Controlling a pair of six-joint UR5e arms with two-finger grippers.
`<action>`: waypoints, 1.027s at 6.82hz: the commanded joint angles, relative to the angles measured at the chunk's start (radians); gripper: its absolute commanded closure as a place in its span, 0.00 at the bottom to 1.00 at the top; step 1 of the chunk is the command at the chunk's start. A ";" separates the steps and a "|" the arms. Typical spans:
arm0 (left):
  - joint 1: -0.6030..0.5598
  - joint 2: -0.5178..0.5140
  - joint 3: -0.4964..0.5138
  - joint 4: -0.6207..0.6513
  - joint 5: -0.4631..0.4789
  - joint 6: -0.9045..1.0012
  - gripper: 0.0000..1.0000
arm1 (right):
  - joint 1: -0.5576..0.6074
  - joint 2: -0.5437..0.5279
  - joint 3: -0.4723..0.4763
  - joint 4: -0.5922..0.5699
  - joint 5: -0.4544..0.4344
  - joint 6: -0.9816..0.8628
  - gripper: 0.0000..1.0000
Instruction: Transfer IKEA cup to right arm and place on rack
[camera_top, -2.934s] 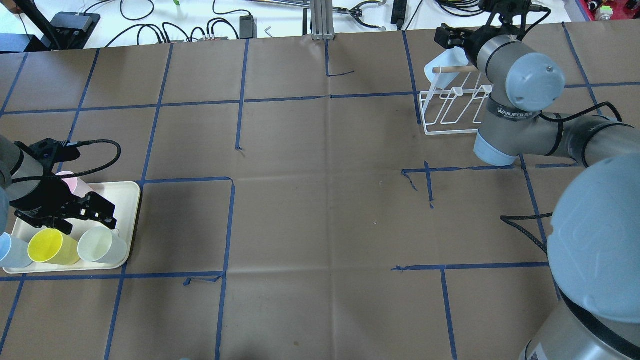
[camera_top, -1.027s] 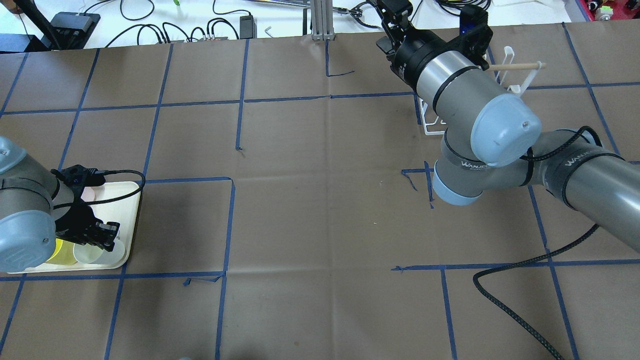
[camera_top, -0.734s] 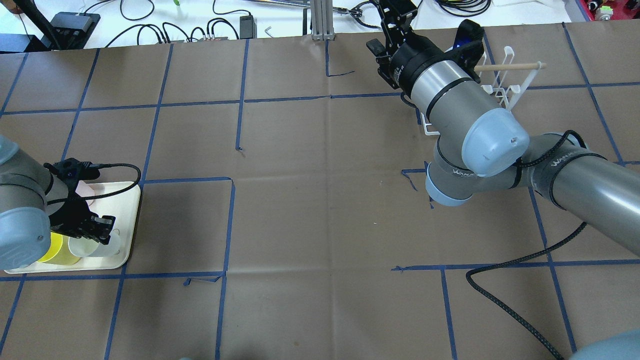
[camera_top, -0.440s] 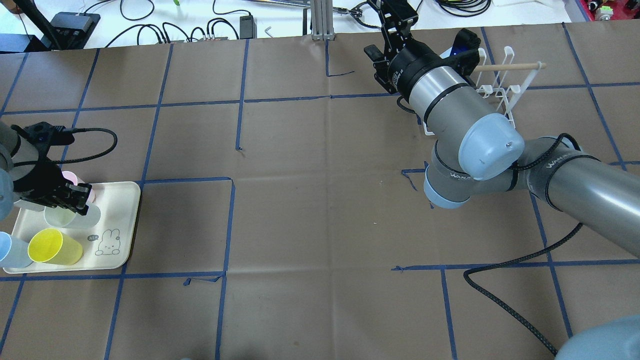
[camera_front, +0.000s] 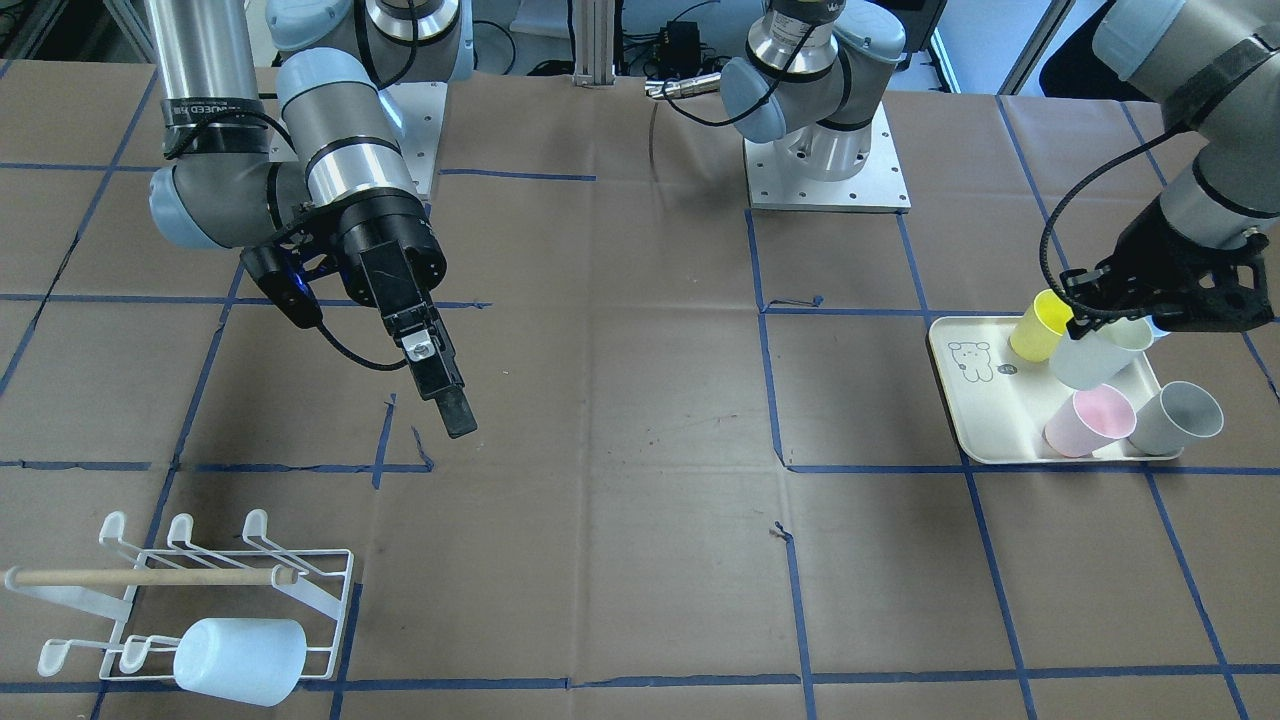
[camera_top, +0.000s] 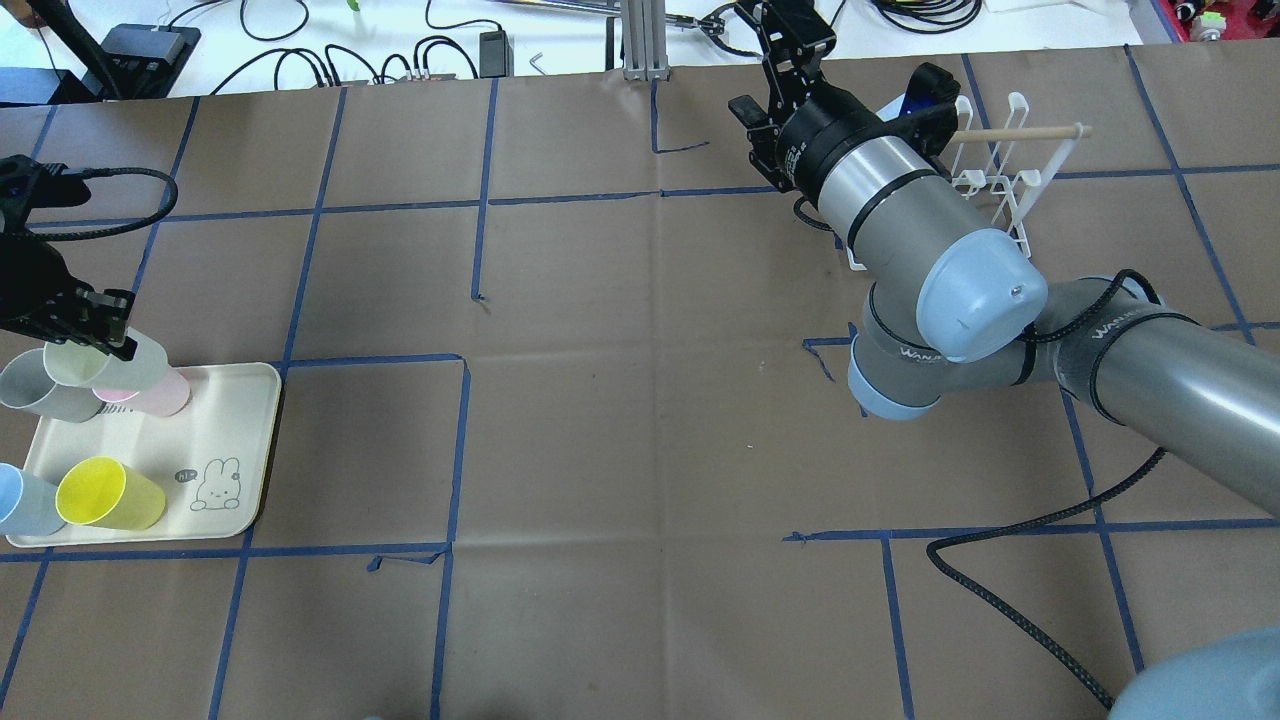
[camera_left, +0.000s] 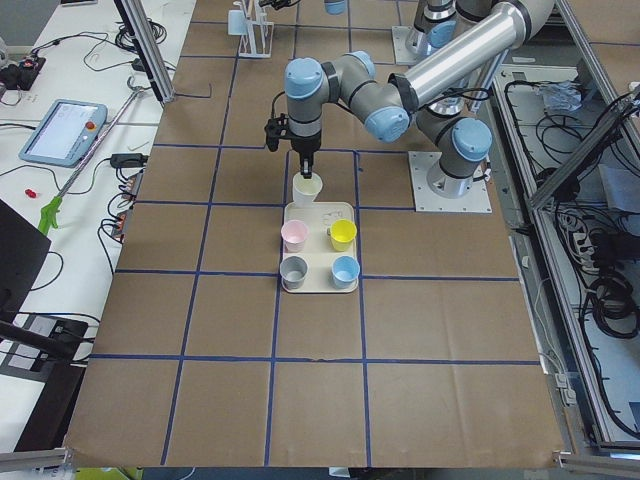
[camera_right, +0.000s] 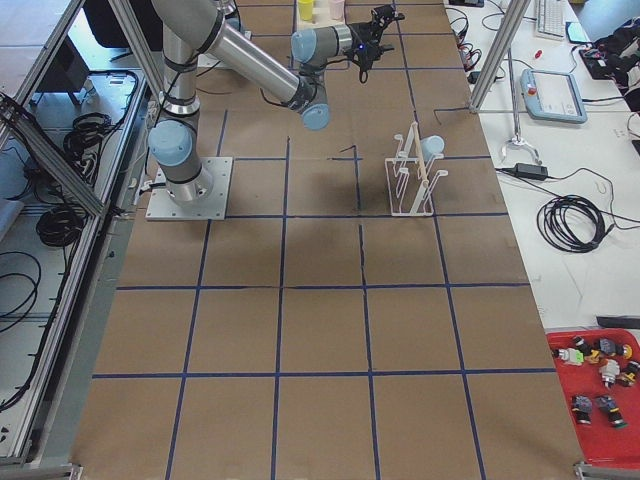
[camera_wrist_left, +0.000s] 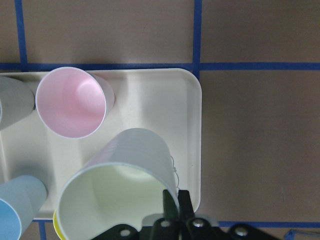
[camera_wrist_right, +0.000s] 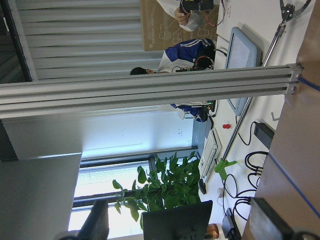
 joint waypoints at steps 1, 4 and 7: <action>-0.059 -0.094 0.183 -0.029 -0.043 0.007 1.00 | 0.000 -0.008 -0.001 0.002 0.004 -0.008 0.00; -0.099 -0.189 0.352 -0.010 -0.416 0.030 1.00 | 0.000 -0.008 -0.001 0.002 0.003 -0.004 0.00; -0.127 -0.191 0.288 0.156 -0.757 0.095 1.00 | 0.000 -0.004 0.002 0.003 0.006 -0.013 0.00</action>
